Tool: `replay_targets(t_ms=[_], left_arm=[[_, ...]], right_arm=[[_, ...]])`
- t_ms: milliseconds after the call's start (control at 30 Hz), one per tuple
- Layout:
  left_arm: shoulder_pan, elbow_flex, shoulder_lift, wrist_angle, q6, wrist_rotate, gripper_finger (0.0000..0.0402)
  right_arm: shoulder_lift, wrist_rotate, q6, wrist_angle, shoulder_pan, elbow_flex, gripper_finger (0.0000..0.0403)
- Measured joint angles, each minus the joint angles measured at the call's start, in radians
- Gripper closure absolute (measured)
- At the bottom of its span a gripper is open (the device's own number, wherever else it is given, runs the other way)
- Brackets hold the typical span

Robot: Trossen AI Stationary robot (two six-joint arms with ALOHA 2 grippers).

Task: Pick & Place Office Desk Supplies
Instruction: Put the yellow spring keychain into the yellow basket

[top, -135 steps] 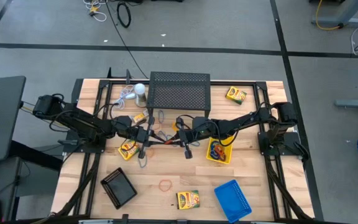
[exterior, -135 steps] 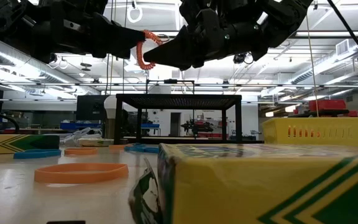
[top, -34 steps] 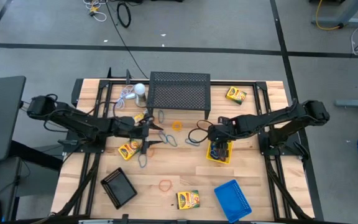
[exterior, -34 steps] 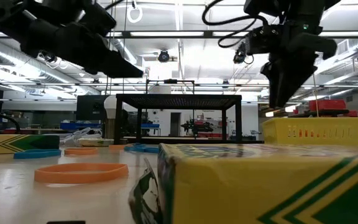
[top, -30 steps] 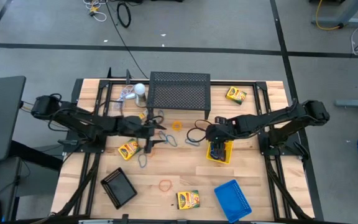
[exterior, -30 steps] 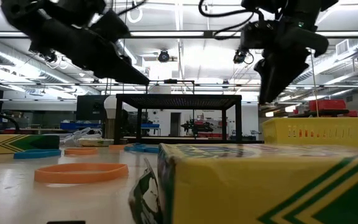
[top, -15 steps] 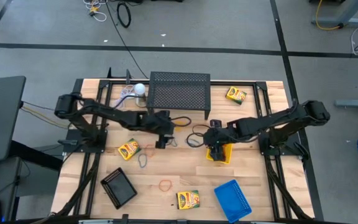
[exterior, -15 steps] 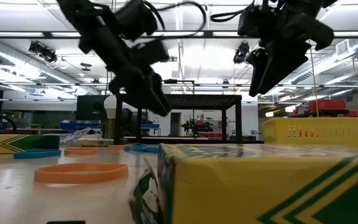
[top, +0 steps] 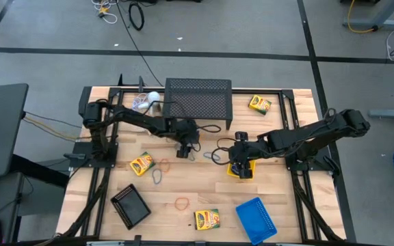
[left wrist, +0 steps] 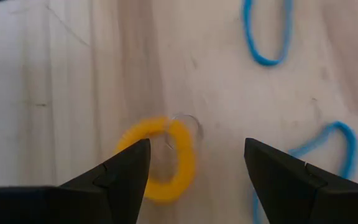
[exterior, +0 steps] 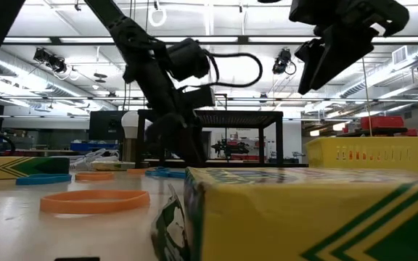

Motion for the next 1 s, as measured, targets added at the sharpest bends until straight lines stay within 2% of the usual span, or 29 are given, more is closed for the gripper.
replay_targets(t_ms=[267, 533, 700, 1000], left_arm=[[0.039, 0.009, 0.029, -0.020, 0.007, 0.019, 0.0150], [0.035, 0.010, 0.040, -0.029, 0.010, 0.048, 0.0181], [0.032, 0.009, 0.040, -0.030, 0.009, 0.057, 0.0223], [-0.002, 0.008, 0.042, -0.029, 0.010, 0.068, 0.0331]], right_arm=[[-0.005, 0.002, 0.003, -0.001, 0.004, 0.000, 0.0211], [-0.005, 0.004, 0.003, 0.008, 0.004, 0.000, 0.0211], [-0.004, 0.005, 0.003, 0.013, 0.004, 0.000, 0.0211], [-0.004, 0.005, 0.003, 0.014, 0.004, 0.000, 0.0211]])
